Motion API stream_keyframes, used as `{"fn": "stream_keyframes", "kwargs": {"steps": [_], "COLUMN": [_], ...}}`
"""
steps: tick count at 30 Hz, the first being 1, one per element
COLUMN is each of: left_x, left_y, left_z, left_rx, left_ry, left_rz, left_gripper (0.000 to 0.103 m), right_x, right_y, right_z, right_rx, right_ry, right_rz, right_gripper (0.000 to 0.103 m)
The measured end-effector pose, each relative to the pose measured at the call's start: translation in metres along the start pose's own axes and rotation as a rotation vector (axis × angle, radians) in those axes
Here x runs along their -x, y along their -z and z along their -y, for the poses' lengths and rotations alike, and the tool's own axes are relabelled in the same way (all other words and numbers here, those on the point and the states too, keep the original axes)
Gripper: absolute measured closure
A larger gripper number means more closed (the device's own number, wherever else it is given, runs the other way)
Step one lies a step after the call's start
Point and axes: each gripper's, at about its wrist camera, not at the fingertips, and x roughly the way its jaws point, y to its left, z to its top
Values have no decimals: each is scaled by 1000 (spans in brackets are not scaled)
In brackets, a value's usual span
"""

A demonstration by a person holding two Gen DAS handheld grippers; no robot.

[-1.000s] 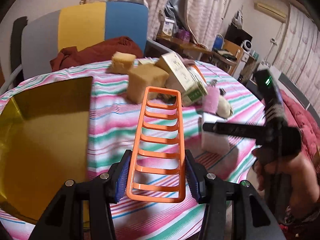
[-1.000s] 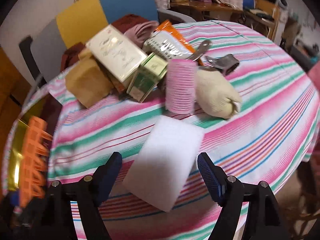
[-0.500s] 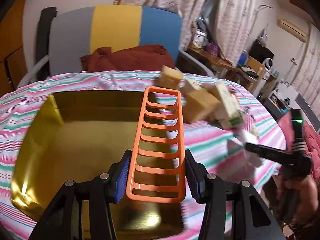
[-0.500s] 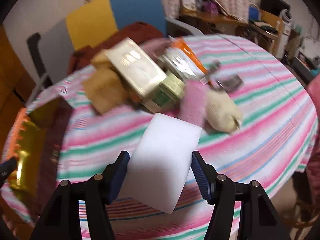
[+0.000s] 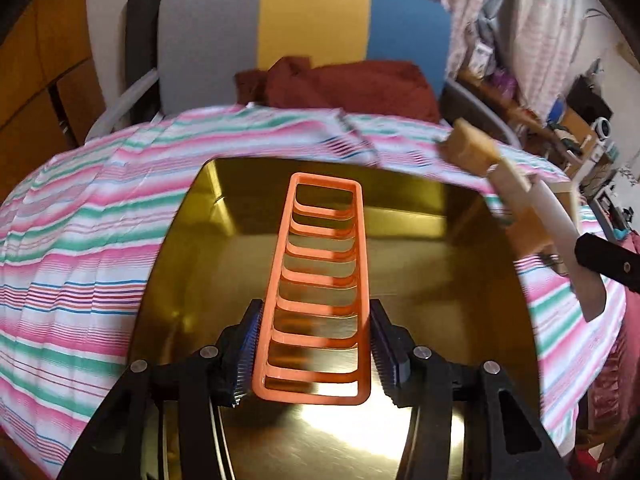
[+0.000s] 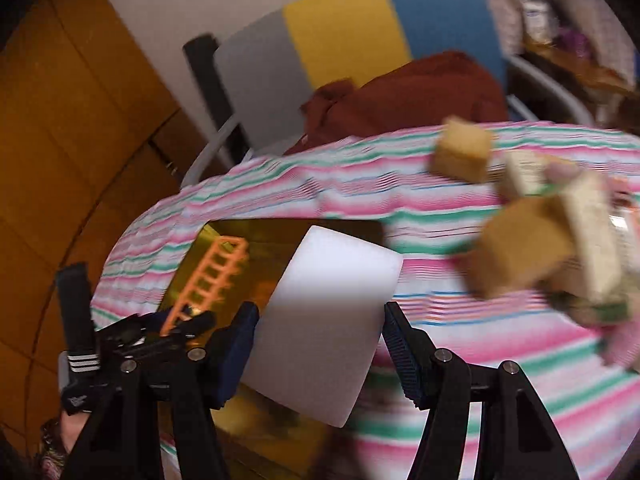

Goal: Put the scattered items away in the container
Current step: 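Carry the rack and sponge over the gold tray and open both tools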

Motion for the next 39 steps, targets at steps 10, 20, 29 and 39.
{"fn": "stream_keyframes", "kwargs": {"steps": [10, 20, 29, 39], "left_x": [-25, -5, 30, 45], "left_y": [-28, -20, 2, 28], "left_z": [-23, -40, -36, -16], "left_rx": [5, 64, 273, 298], "left_ry": [-72, -116, -62, -15], "left_rz": [-50, -1, 109, 100], "left_gripper": [51, 48, 48, 48], "right_x": [-110, -106, -101, -29], "right_y": [-23, -17, -23, 14], "right_z": [-28, -22, -23, -17], "right_rx": [-54, -160, -192, -39], "right_ry": [-20, -164, -187, -153], "right_rz": [-95, -80, -67, -2], "right_gripper": [37, 31, 7, 32]}}
